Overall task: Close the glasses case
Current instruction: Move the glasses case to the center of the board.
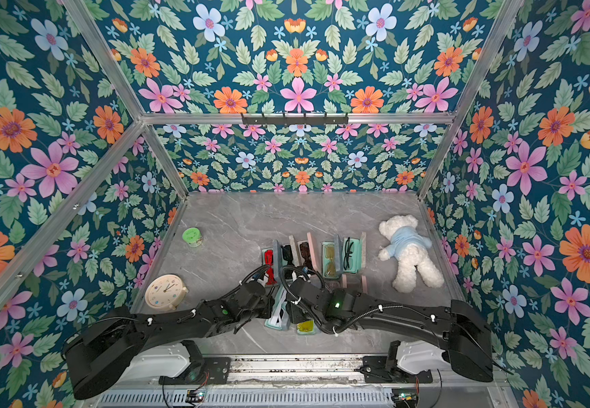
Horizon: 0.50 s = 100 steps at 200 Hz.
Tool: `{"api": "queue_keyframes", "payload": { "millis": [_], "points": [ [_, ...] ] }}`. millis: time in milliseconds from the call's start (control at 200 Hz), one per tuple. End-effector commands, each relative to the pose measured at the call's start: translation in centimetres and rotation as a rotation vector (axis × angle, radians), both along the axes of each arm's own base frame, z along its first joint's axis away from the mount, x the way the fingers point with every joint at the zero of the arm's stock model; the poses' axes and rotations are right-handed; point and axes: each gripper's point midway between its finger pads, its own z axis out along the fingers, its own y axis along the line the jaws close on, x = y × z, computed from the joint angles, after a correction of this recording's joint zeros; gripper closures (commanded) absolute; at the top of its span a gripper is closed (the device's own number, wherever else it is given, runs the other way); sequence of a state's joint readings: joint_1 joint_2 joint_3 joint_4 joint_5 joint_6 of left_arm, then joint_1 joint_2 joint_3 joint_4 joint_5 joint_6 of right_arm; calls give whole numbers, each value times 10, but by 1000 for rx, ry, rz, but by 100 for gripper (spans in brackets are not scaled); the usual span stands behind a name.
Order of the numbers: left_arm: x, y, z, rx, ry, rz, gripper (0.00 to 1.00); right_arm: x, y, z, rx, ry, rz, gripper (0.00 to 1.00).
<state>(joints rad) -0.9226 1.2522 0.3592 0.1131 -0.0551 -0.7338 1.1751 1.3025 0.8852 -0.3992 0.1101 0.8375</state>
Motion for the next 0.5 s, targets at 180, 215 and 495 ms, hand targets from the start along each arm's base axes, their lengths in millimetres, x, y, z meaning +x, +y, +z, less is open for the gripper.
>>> {"api": "queue_keyframes", "payload": {
  "millis": [180, 215, 495],
  "points": [
    [-14, 28, -16, 64, 45, 66, 93, -1, 5, 2, 33, 11, 0, 50],
    [-15, 30, -15, 59, 45, 74, 93, -1, 5, 3, 36, 9, -1, 50],
    [-27, 42, -15, 6, 43, 119, 93, -5, 13, -1, 55, 31, 22, 50]
  ]
}}
